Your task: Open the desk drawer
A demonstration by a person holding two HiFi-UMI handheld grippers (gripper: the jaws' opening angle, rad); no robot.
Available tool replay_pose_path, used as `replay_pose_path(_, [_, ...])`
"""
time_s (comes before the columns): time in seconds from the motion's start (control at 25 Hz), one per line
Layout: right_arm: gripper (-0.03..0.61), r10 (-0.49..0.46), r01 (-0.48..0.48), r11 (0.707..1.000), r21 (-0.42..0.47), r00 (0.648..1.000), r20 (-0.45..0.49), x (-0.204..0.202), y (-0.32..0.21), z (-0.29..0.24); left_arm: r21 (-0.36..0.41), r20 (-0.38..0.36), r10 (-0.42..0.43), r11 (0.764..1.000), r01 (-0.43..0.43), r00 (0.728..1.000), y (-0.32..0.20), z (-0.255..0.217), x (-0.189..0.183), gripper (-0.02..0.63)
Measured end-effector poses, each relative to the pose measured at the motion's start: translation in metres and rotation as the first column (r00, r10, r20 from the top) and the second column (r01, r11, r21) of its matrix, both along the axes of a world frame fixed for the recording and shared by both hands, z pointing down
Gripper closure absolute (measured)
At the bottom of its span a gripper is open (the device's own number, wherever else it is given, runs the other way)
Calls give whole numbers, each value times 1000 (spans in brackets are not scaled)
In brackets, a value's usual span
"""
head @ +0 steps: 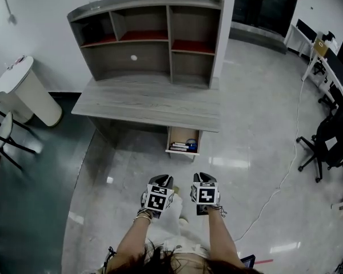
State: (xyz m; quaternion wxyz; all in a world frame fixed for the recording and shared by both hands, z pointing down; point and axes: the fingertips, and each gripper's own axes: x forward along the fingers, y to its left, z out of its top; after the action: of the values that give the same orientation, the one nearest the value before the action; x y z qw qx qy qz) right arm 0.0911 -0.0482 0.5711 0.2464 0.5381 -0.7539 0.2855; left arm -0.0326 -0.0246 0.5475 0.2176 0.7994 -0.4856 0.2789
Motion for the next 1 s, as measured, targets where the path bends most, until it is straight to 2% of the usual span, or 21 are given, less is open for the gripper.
replay_pose_path(0.32, [508,-5,5,1000,23,1000,7,7,15,-12,32,-7,19,999,-19,1000,11,-21,11,558])
replay_pose_path(0.56, [523,18,-24,995,102,998,56,14,10,-34,82,-22,60,995,-58,998,7,-42,21,569])
replay_pose_path(0.84, [541,71,-76,981,178,997,34,10,11,-62,130,-33,92,988,-87,995,17,-72,16,572])
replay_pose_path(1.0, [546,59,-56,977,207,998,-7,-2,24,-74,143,-40,98,985,-91,994,32,-84,5,572])
